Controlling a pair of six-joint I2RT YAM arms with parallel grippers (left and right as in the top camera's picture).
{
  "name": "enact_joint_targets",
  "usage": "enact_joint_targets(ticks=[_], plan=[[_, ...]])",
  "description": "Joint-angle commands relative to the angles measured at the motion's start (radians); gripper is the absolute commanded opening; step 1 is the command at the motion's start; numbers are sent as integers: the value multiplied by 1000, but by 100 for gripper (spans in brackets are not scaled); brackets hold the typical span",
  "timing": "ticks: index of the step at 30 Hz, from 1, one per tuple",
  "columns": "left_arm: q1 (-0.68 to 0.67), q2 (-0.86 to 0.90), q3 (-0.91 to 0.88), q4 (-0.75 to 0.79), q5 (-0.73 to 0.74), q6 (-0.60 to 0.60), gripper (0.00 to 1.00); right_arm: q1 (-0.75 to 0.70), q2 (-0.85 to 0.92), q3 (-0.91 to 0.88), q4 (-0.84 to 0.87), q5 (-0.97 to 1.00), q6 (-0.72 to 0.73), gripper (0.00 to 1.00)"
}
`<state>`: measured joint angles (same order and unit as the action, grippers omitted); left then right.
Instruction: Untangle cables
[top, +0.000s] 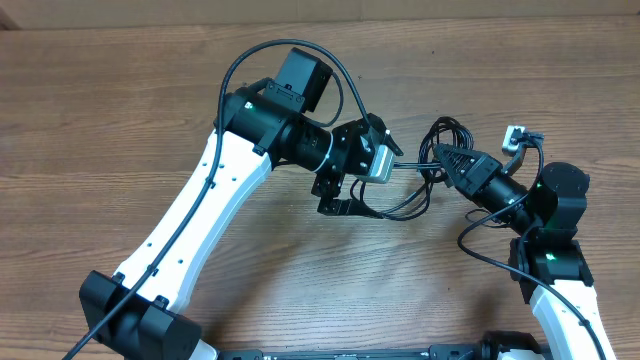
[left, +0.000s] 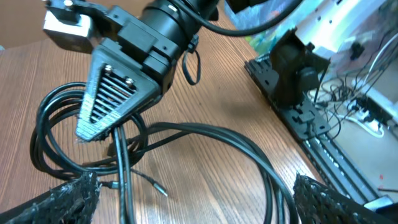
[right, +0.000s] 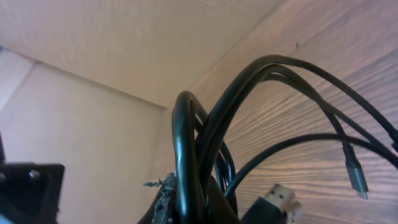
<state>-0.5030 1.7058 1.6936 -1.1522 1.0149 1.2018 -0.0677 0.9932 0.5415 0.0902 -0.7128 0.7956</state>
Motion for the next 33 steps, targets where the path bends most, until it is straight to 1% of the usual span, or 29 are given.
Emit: enact_joint_targets(ticks=[1, 4, 6, 8, 12, 16, 24, 27, 30, 33], plan=[[48, -32, 26, 1, 165, -102, 100, -7, -2, 21, 16, 31, -153, 4], [107, -32, 26, 1, 297, -163, 100, -6, -2, 21, 43, 39, -204, 4], [157, -32, 26, 1, 348, -197, 99, -6, -2, 21, 77, 27, -206, 4], [192, -32, 26, 1, 341, -214, 100, -6, -2, 21, 122, -32, -206, 4], [206, -32, 26, 2, 326, -216, 100, -6, -2, 21, 234, -173, -206, 4], [200, -32, 26, 14, 254, -214, 100, -6, -2, 21, 339, -371, -206, 4], [155, -32, 26, 51, 253, -212, 100, -5, -2, 21, 355, -525, -225, 4], [101, -30, 26, 56, 194, -203, 100, -5, -2, 21, 355, -536, -225, 4], [32, -30, 26, 57, 43, -205, 100, -5, -2, 21, 359, -535, -225, 4], [-19, -30, 26, 57, -49, -212, 100, -5, -2, 21, 381, -535, -225, 4]])
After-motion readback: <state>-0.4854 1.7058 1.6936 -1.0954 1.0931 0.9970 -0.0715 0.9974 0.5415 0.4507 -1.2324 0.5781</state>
